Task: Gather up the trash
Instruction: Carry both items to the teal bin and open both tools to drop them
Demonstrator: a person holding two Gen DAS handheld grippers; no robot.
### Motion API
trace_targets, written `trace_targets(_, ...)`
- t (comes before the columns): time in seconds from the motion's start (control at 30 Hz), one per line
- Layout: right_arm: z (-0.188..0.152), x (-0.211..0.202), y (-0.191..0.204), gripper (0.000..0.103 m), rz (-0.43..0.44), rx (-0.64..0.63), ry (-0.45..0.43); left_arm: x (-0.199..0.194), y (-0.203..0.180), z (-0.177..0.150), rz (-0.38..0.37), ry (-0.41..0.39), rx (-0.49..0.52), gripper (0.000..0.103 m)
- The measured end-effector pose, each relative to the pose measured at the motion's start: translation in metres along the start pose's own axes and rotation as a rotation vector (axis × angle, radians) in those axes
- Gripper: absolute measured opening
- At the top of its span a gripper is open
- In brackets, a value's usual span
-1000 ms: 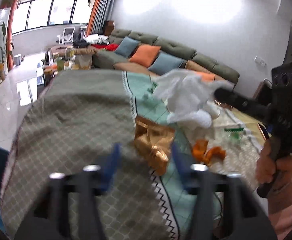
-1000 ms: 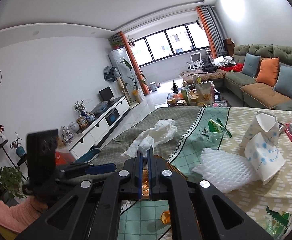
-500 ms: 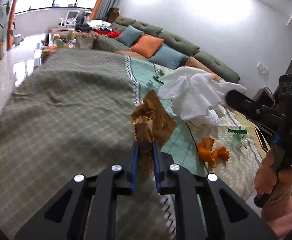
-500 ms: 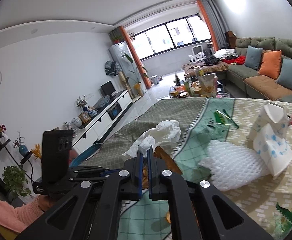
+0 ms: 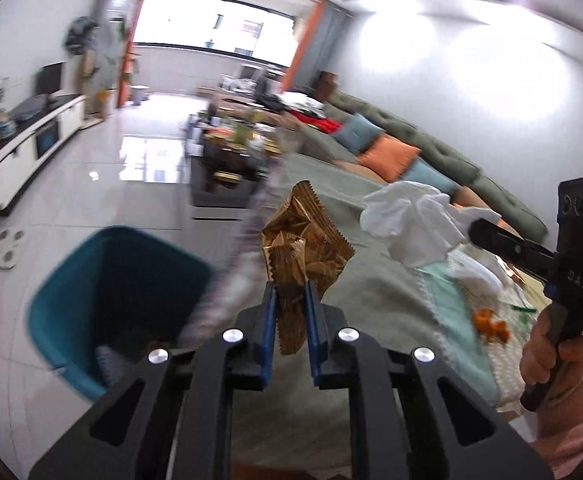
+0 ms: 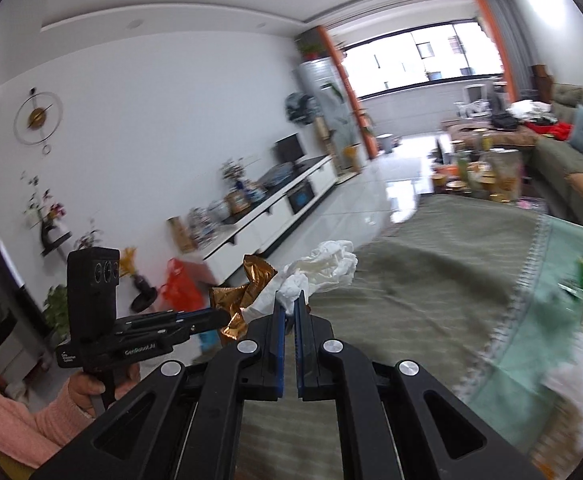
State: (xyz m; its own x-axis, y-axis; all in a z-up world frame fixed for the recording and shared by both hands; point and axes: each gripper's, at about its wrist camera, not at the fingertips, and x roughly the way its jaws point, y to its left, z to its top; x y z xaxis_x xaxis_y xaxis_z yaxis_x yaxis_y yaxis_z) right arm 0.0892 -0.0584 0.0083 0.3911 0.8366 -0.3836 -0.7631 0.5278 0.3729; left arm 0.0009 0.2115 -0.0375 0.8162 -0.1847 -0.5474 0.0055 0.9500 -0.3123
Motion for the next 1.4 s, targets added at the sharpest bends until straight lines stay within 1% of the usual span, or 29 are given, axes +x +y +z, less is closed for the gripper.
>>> trace_targets(0.17, 0.010, 0.044, 0.023, 0.004, 0.086, -0.031, 0.053, -0.018, 0.040, 0.000, 0.083, -0.023, -0.066, 0.015)
trace_targets(0.23, 0.011, 0.059, 0.029, 0.004, 0.108, -0.037, 0.075, -0.021, 0.055, 0.000, 0.119, -0.026, -0.090, 0.015)
trace_targets(0.4, 0.011, 0.097, 0.037, 0.004, 0.140, -0.035, 0.145, -0.015, 0.086, -0.004, 0.169, -0.003, -0.151, 0.015)
trace_targets(0.53, 0.008, 0.127, 0.037, 0.004, 0.131, -0.035, 0.217, -0.006, 0.105, -0.008, 0.204, 0.027, -0.186, 0.016)
trace_targets(0.67, 0.004, 0.149, 0.037, 0.004, 0.117, -0.032, 0.274, 0.004, 0.116, -0.012, 0.219, 0.052, -0.221, 0.016)
trace_targets(0.77, 0.002, 0.160, 0.036, 0.004, 0.107, -0.024, 0.301, 0.011, 0.122, -0.014, 0.232, 0.067, -0.235, 0.016)
trace_targets(0.83, 0.002, 0.165, 0.035, 0.006, 0.104, -0.019, 0.317, 0.017, 0.125, -0.015, 0.242, 0.075, -0.239, 0.016)
trace_targets(0.9, 0.002, 0.170, 0.034, 0.007, 0.097, -0.011, 0.329, 0.019, 0.122, -0.017, 0.246, 0.080, -0.241, 0.019)
trace_targets(0.97, 0.003, 0.175, 0.033, 0.010, 0.092, -0.004, 0.337, 0.023, 0.122, -0.018, 0.252, 0.087, -0.244, 0.028)
trace_targets(1.1, 0.005, 0.176, 0.030, 0.018, 0.085, 0.012, 0.333, 0.026, 0.121, -0.017, 0.262, 0.093, -0.253, 0.036)
trace_targets(1.2, 0.007, 0.171, 0.026, 0.020, 0.079, 0.018, 0.321, 0.023, 0.116, -0.017, 0.266, 0.076, -0.247, 0.040)
trace_targets(1.27, 0.008, 0.166, 0.026, 0.020, 0.079, 0.022, 0.310, 0.020, 0.110, -0.013, 0.266, 0.058, -0.230, 0.046)
trace_targets(1.3, 0.009, 0.161, 0.025, 0.023, 0.080, 0.023, 0.299, 0.018, 0.106, -0.013, 0.266, 0.049, -0.219, 0.047)
trace_targets(1.37, 0.010, 0.148, 0.025, 0.029, 0.074, 0.013, 0.271, 0.013, 0.097, -0.010, 0.263, 0.025, -0.194, 0.055)
trace_targets(1.4, 0.010, 0.141, 0.025, 0.030, 0.074, 0.007, 0.258, 0.008, 0.090, -0.008, 0.256, 0.005, -0.175, 0.057)
